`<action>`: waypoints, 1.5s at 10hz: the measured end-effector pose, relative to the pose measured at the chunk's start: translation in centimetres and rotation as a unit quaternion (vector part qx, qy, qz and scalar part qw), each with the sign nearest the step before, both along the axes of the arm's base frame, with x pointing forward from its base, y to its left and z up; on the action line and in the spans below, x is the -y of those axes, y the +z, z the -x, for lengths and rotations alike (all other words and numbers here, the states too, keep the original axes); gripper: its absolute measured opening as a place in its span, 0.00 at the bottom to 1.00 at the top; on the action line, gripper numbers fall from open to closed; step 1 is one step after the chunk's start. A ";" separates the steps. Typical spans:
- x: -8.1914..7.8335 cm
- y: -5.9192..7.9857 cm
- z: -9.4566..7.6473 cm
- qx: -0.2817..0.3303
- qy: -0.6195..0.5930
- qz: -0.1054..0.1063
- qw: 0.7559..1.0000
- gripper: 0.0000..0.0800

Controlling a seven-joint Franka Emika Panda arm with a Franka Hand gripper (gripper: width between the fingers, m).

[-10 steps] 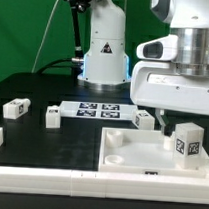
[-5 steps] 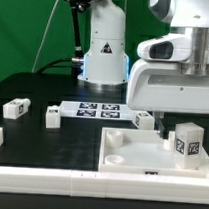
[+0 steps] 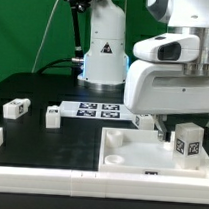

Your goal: Assemble one leg

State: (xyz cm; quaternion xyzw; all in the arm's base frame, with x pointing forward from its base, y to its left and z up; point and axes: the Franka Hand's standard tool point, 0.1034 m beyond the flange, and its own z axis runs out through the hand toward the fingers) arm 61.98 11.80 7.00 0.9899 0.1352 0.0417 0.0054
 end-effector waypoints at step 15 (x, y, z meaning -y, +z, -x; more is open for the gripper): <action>2.7 0.0 0.5 0.008 -0.481 -0.016 0.876 0.37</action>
Offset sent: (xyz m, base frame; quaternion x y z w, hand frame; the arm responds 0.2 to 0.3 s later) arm 0.0000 0.0000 0.0000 0.0000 0.0000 0.0000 1.0000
